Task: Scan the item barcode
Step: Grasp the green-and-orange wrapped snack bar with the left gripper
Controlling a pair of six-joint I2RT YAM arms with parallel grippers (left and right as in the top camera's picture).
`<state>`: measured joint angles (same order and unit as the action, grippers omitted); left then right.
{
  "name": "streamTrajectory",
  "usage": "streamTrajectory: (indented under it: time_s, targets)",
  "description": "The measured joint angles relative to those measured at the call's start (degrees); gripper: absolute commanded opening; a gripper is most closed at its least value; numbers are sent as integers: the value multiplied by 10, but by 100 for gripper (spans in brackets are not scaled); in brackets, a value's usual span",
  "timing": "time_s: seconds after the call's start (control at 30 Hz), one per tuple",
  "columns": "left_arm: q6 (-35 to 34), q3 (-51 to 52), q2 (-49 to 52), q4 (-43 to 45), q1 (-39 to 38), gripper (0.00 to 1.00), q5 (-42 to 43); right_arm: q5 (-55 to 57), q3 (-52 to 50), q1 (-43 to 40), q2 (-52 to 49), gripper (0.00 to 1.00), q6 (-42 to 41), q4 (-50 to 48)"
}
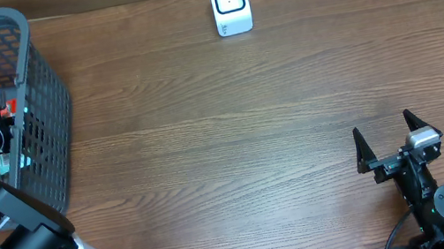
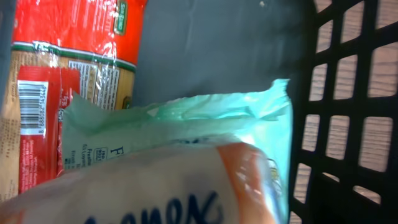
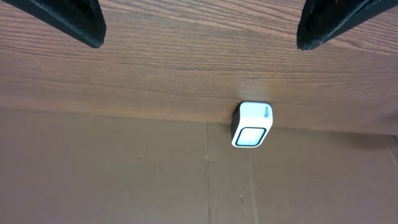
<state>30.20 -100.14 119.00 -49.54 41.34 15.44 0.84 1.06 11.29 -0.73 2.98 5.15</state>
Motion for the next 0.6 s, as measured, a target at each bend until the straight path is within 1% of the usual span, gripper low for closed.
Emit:
streamTrajectory:
  time_s: [0.13,0.17,0.2,0.37,0.6]
  targets:
    - [-2,0,9,0,0,100,-16,0,0,0,0,100,0,0]
    - [-2,0,10,-1,0,98,-18,0,0,0,0,100,0,0]
    - [-3,0,11,-1,0,95,-20,0,0,0,0,100,0,0]
    - [-12,0,11,-3,0,73,-25,0,0,0,0,100,0,0]
    - [-13,0,11,-9,0,63,-33,0,0,0,0,100,0,0]
